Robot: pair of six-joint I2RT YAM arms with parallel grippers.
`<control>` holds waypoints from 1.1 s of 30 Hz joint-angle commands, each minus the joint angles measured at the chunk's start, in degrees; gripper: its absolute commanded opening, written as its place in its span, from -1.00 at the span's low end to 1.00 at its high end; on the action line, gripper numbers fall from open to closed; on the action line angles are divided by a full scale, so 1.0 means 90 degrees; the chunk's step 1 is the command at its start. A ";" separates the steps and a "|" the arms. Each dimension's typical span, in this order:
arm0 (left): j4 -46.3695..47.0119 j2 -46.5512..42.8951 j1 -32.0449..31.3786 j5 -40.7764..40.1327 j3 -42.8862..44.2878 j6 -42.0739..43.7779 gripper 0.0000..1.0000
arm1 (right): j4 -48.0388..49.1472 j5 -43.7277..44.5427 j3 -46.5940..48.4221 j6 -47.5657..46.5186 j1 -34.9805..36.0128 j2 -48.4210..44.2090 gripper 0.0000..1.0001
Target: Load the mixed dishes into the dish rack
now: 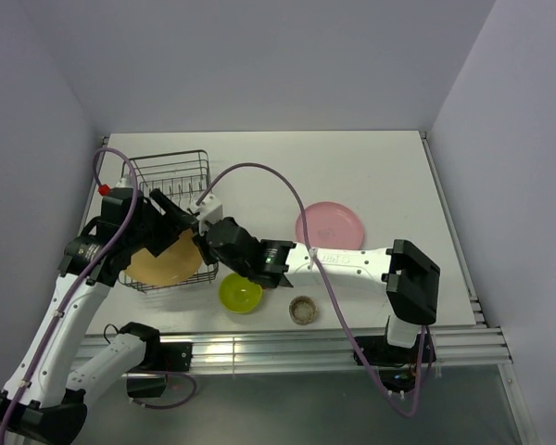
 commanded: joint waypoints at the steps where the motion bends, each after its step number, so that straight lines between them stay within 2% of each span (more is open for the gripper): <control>1: 0.0169 0.0045 -0.0014 -0.0209 -0.0080 -0.0005 0.46 | 0.0433 0.1014 0.0219 -0.0613 0.0439 -0.0504 -1.00; 6: 0.0325 0.0113 -0.0014 -0.0182 -0.0129 -0.0249 0.48 | 0.0658 0.2019 0.0044 -0.1042 0.0782 -0.0456 -1.00; 10: 0.0394 0.0191 -0.0014 -0.0123 -0.0119 -0.0405 0.48 | 0.0950 0.3267 -0.0035 -0.1472 0.1065 -0.0378 -1.00; 14: 0.0482 0.0269 -0.0014 -0.0104 -0.0090 -0.0523 0.48 | 0.1642 0.4089 -0.0239 -0.2281 0.1328 -0.0348 -1.00; 18: 0.0492 0.0435 -0.0014 -0.0162 0.0008 -0.0562 0.48 | 0.2327 0.4413 -0.0659 -0.2751 0.1524 -0.0543 -1.00; 21: 0.0550 0.0504 -0.0004 -0.0162 0.0066 -0.0591 0.45 | 0.2436 0.4531 -0.0709 -0.2976 0.1661 -0.0563 -1.00; 23: 0.0638 0.0533 -0.0004 -0.0123 0.0105 -0.0611 0.35 | 0.2591 0.4570 -0.0796 -0.3151 0.1739 -0.0573 -1.00; 26: 0.0774 0.0543 -0.0004 -0.0084 0.0164 -0.0581 -0.25 | 0.2641 0.4551 -0.0913 -0.3191 0.1807 -0.0631 -1.00; 27: 0.0804 0.0543 -0.0004 0.0003 0.0174 -0.0581 -0.64 | 0.2631 0.4493 -0.0952 -0.3162 0.1808 -0.0660 -1.00; 28: 0.0862 0.0553 0.0005 0.0072 0.0203 -0.0572 -0.90 | 0.2592 0.4444 -0.0982 -0.3104 0.1808 -0.0680 -1.00; 29: 0.0882 0.0563 0.0005 0.0121 0.0232 -0.0533 -1.00 | 0.2592 0.4405 -0.1040 -0.3084 0.1808 -0.0758 -1.00; 31: 0.0902 0.0602 0.0015 0.0286 0.0320 -0.0494 -1.00 | 0.2446 0.4219 -0.1070 -0.2968 0.1808 -0.0836 -1.00; 33: 0.0999 0.0563 0.0035 0.0384 0.0369 -0.0348 -1.00 | 0.2348 0.4083 -0.1089 -0.2947 0.1808 -0.0983 -0.66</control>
